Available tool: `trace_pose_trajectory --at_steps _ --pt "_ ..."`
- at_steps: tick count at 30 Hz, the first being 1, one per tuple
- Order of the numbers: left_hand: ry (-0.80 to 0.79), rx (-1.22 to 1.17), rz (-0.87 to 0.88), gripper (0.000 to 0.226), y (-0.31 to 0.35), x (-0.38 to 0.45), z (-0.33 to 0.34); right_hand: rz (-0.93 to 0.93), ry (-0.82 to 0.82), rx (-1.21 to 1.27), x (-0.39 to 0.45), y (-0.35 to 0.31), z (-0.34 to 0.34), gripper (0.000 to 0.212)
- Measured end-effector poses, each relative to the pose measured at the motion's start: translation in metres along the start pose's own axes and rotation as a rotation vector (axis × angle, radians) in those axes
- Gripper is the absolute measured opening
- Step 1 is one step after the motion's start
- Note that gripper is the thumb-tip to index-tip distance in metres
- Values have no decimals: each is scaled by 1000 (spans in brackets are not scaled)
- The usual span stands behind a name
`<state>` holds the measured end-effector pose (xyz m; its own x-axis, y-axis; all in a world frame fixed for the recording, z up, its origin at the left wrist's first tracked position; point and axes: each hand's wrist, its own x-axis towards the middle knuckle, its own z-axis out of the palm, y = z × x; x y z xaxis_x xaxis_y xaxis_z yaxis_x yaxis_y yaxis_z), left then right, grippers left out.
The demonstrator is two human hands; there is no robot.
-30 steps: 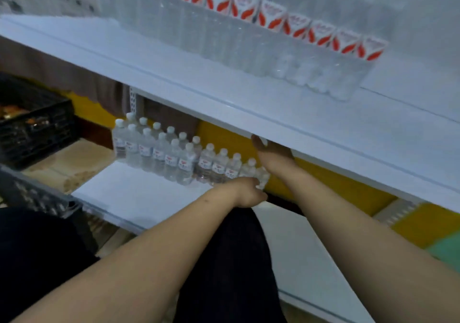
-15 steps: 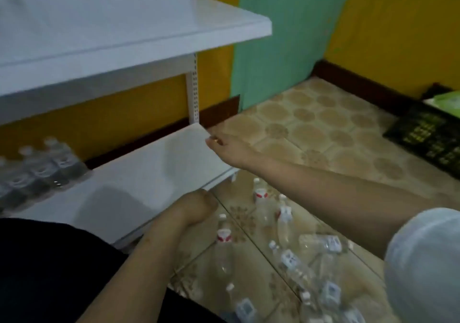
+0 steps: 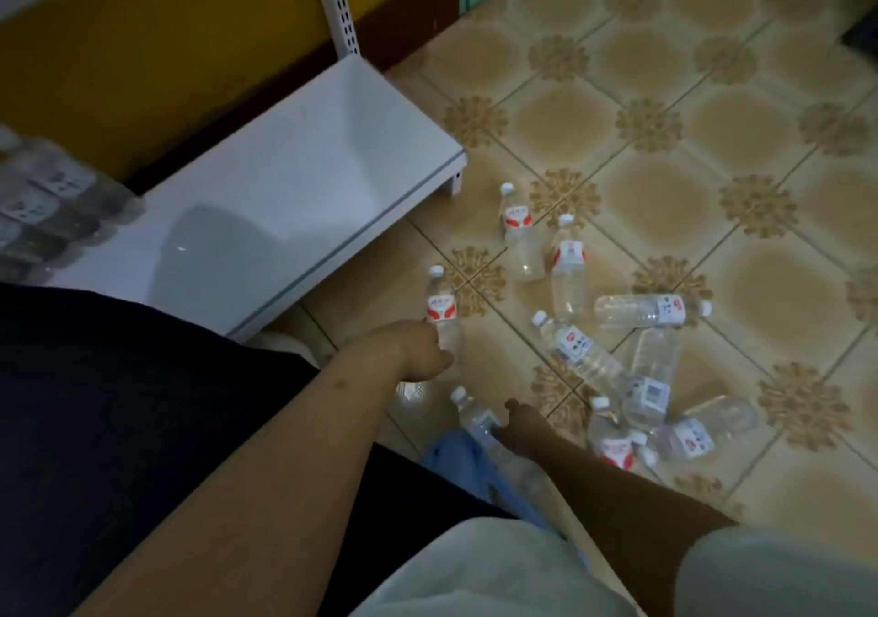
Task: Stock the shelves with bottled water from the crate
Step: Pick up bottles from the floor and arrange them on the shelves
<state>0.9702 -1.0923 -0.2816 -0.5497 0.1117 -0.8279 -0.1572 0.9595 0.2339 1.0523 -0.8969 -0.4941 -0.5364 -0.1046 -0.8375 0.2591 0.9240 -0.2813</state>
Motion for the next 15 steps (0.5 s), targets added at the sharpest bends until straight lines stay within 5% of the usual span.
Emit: trace_pose_trajectory --at_steps 15 --pt "-66 -44 -38 45 3 32 -3 27 6 176 50 -17 25 61"
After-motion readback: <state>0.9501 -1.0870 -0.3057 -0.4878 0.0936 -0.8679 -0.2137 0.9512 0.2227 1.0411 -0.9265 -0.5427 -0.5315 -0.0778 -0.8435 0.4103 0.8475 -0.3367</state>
